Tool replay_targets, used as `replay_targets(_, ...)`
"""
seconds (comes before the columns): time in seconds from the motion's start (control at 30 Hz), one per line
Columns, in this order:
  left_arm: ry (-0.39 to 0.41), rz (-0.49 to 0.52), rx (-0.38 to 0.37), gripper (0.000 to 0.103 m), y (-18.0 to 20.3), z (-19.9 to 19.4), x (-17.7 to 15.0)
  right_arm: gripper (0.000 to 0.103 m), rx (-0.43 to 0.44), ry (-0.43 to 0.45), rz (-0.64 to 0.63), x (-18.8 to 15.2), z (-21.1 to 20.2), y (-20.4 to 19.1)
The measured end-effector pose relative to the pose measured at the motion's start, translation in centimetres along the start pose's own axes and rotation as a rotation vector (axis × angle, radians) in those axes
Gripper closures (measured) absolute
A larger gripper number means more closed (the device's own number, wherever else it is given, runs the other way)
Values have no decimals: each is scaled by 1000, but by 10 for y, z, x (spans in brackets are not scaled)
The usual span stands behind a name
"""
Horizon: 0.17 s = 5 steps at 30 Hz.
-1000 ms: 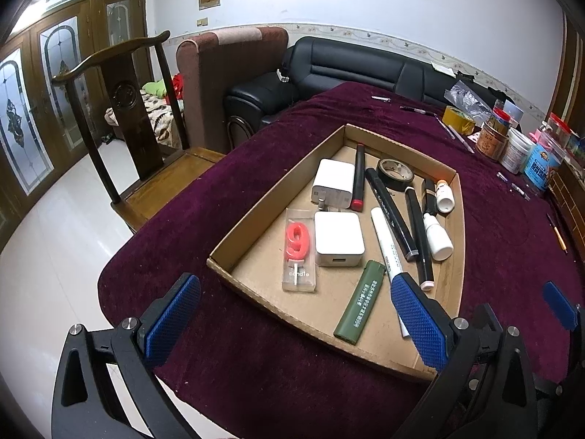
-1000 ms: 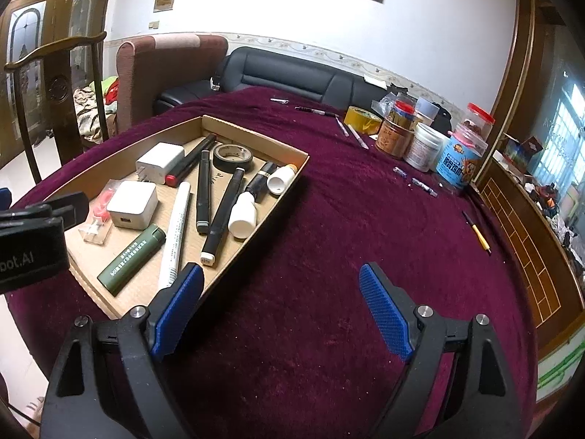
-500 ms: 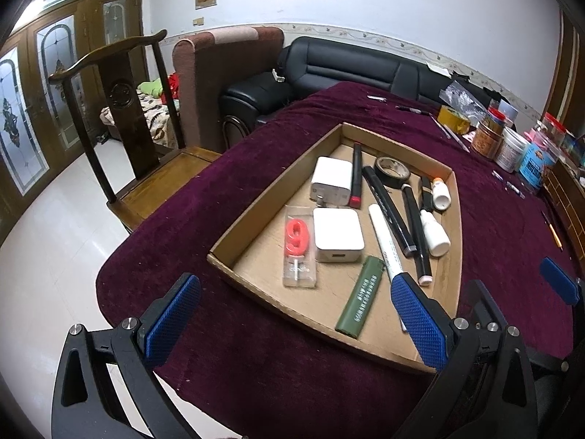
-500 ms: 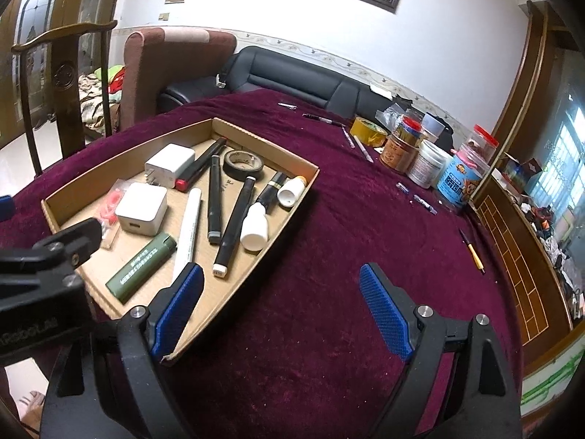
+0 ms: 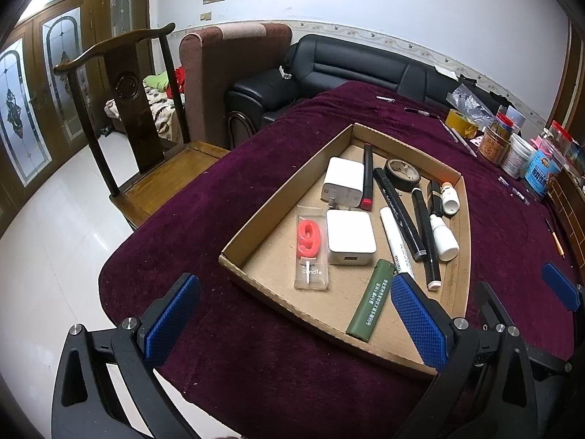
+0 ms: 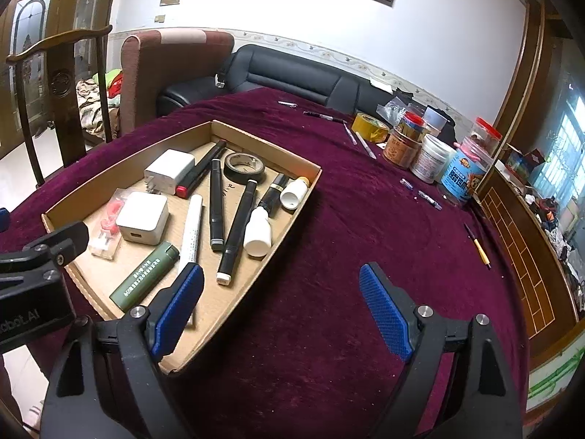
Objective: Organize rigid objects
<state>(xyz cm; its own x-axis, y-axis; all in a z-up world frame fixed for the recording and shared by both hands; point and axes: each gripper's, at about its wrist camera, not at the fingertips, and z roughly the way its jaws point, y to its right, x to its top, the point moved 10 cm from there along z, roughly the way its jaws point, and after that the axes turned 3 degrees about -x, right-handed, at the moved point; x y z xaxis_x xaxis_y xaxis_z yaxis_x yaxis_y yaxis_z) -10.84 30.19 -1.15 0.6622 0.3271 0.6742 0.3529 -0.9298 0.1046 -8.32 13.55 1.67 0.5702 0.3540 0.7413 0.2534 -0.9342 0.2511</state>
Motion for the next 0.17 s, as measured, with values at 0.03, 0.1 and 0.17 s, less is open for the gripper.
replay_targets(0.03, 1, 2, 3, 1, 0, 0, 0, 15, 3, 1, 1, 0, 0, 0)
replay_targets(0.1, -2, 3, 2, 1, 0, 0, 0, 15, 4, 0, 4, 0, 0, 0)
replay_targets(0.17, -8, 4, 0, 1, 2, 1, -1, 15, 9, -2, 11, -1, 1, 1)
